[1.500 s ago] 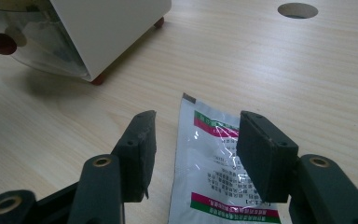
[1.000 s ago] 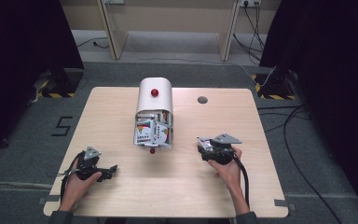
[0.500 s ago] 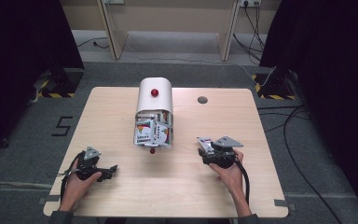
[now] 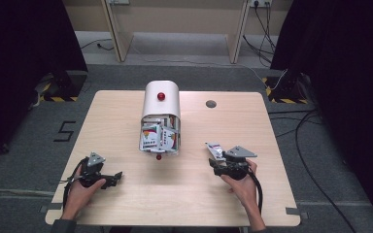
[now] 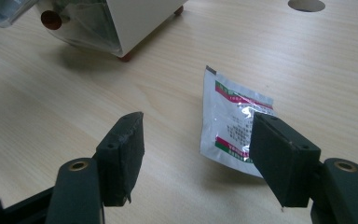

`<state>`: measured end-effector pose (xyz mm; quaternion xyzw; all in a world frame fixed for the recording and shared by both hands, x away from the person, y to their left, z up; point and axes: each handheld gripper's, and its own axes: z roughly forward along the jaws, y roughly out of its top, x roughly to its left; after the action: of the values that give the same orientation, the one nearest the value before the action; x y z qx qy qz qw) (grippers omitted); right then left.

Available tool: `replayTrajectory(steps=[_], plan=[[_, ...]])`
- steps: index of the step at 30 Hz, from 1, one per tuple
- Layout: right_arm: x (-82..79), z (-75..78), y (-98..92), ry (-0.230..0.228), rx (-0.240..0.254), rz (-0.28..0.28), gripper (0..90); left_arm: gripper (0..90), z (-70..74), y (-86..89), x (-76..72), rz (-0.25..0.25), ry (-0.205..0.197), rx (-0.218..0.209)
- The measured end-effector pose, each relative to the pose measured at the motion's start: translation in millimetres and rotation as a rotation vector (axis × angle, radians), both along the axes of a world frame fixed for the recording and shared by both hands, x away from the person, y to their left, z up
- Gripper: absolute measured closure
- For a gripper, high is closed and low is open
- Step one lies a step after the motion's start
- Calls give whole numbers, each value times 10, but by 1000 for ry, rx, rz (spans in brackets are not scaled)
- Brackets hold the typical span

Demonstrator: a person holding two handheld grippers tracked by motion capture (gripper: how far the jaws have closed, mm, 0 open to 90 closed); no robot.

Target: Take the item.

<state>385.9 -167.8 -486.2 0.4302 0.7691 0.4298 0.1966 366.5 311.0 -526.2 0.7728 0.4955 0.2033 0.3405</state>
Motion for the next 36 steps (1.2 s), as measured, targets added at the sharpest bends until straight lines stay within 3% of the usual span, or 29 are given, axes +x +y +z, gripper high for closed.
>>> replayTrajectory(steps=[16, 22, 36], plan=[[-206, -49, -106, 2, -34, -11, 253, 0, 0, 0, 0, 0, 0, 0], [-293, -119, -179, 22, -65, -12, 246, 0, 0, 0, -1, 0, 0, 0], [-494, -261, -388, 54, -64, -40, 245, 0, 0, 0, -1, 0, 0, 0]])
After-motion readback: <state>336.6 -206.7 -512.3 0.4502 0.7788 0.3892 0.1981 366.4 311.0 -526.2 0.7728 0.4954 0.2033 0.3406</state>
